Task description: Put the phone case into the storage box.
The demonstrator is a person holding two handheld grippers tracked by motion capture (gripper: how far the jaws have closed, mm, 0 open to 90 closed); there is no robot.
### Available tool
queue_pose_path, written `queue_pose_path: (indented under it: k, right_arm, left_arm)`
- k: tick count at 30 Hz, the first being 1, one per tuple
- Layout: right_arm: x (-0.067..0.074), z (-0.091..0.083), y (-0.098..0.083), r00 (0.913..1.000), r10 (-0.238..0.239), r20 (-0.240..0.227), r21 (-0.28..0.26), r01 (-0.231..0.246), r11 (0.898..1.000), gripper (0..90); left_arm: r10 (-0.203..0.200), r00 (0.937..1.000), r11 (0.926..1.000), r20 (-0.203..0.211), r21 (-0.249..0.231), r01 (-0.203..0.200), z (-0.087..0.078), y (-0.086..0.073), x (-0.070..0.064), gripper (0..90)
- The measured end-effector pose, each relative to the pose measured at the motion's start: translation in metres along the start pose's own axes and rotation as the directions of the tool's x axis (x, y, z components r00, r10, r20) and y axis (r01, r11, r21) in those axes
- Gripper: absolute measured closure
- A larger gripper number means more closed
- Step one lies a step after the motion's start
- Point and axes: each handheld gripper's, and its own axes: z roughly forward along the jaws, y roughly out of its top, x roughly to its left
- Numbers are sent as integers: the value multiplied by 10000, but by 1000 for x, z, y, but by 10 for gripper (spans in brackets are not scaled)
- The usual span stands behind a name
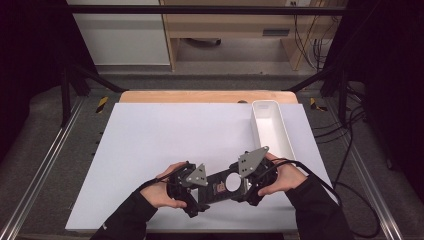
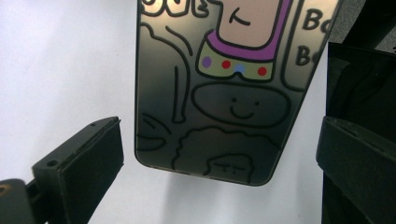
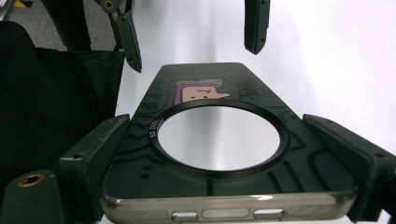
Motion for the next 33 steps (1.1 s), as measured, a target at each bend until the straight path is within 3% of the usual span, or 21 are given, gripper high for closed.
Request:
queue_pose_path:
  k: [8,15,25,33]
  right_arm:
    - [-3,0,11,9999,-67,-151,505,74,9987,116]
    - [-5,3,18,9996,-77,-277,881,102,9961,116]
    - [-6,7,25,9991,-185,-384,1226,231,9922,117]
    - [-5,6,28,9990,-263,-360,1315,308,9908,117]
  left_arm:
    - [113,9998,9996,134,262,-116,4,4,3,6]
    - [180,9990,9963,417,834,-214,12,8,6,10]
    - [685,9964,9827,496,1690,-759,23,20,5,22]
    - [790,9956,9744,512,2071,-879,30,21,7,49]
